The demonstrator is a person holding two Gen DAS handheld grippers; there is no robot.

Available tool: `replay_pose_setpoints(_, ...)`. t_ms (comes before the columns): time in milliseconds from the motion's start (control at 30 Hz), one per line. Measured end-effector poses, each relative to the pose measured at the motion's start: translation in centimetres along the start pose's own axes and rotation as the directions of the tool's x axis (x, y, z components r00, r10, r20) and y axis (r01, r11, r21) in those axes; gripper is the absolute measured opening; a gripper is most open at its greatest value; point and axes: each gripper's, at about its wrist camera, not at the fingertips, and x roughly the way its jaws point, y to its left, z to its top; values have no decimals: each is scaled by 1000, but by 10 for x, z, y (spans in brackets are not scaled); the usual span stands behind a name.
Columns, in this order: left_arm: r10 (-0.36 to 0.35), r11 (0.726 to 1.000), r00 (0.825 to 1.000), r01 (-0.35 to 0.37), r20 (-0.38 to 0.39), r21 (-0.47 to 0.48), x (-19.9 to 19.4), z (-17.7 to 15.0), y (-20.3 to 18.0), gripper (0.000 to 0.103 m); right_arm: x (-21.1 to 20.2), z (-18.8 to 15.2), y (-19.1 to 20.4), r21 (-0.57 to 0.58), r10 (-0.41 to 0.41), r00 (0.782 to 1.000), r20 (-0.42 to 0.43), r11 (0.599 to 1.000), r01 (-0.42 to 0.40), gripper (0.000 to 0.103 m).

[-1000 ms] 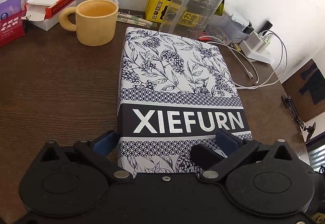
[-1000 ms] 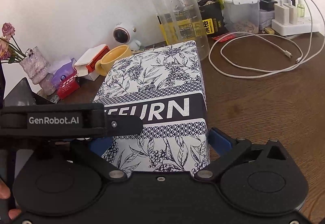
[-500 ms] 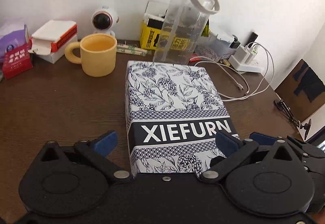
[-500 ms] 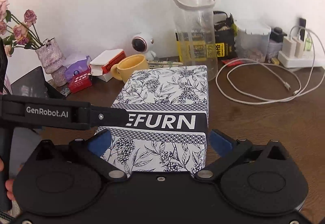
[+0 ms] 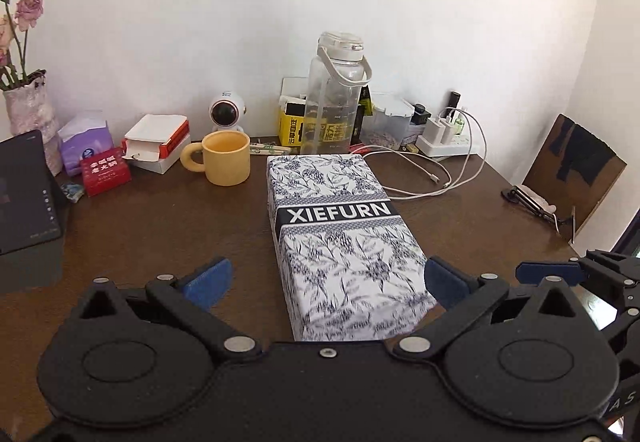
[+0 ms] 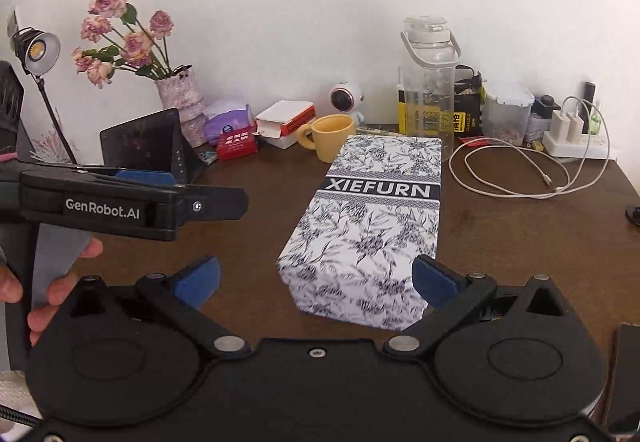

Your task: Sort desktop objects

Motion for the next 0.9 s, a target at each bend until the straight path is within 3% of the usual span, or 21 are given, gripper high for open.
replay_pose_setpoints(200,94,992,994,-98,45,85,-76,-48,-18,103,-54,-36,26,10,25,1000,-5,1000,-25,103)
replay_pose_setpoints(333,164,982,984,-169,66,80,-113,-78,-24,103,-78,-62,39,22,37,999,-22,999,-36,103)
replay_pose_setpoints(633,123,992,992,-122,25,-11,-149,-106,-26,103,-104,-86,55,2,22,999,-36,1000,-22,103)
replay_pose_setpoints(900,129,992,991,-129,36,-11,-157,-113,-35,103,-113,-92,59,-9,25,999,-24,1000,-25,103)
